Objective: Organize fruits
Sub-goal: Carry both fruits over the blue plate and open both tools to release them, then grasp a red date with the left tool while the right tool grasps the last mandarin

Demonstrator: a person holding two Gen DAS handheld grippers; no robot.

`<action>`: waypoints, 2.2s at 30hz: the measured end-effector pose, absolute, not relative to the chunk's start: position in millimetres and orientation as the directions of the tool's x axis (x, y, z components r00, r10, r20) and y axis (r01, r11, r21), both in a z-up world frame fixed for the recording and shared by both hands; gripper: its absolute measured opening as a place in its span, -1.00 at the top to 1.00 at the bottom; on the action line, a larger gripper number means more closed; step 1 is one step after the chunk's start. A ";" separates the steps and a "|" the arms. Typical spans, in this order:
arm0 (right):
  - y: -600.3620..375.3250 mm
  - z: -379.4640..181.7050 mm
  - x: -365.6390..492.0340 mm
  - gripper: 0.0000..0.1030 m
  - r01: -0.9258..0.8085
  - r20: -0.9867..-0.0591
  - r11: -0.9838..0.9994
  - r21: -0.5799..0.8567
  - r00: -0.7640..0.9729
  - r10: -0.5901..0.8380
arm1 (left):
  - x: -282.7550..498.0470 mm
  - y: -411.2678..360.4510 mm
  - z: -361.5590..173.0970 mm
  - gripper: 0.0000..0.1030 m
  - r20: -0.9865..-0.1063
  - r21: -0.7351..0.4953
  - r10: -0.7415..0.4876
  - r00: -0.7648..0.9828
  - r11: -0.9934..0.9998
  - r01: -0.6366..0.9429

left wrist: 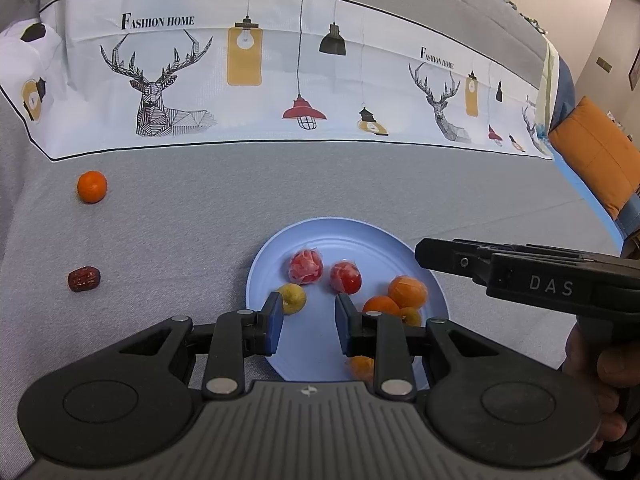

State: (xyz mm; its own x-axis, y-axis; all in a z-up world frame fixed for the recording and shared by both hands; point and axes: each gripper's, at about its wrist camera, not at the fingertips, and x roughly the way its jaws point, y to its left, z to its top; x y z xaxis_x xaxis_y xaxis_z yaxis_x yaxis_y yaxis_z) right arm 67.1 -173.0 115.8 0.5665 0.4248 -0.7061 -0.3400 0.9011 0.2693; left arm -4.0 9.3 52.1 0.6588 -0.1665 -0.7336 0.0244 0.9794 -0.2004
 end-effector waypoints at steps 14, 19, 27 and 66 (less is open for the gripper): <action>-173.0 114.9 68.1 0.12 -0.337 -0.705 0.900 0.276 0.566 0.428 | 3.0 36.9 60.5 0.41 -0.751 -0.274 -0.169 0.638 0.959 -0.068; -173.0 114.8 71.0 0.12 -0.325 -0.700 0.899 0.294 0.567 0.434 | 25.5 99.1 73.6 0.41 -0.787 -0.203 -0.022 0.617 0.953 -0.225; -168.9 113.1 75.1 0.12 -0.315 -0.701 0.892 0.324 0.553 0.449 | 37.9 182.3 34.3 0.33 -0.864 -0.276 0.034 0.503 0.803 -0.528; -124.9 93.1 63.8 0.00 -0.362 -0.773 0.896 0.257 0.480 0.416 | 48.0 176.6 7.8 0.50 -0.920 -0.147 0.061 0.386 0.860 -0.488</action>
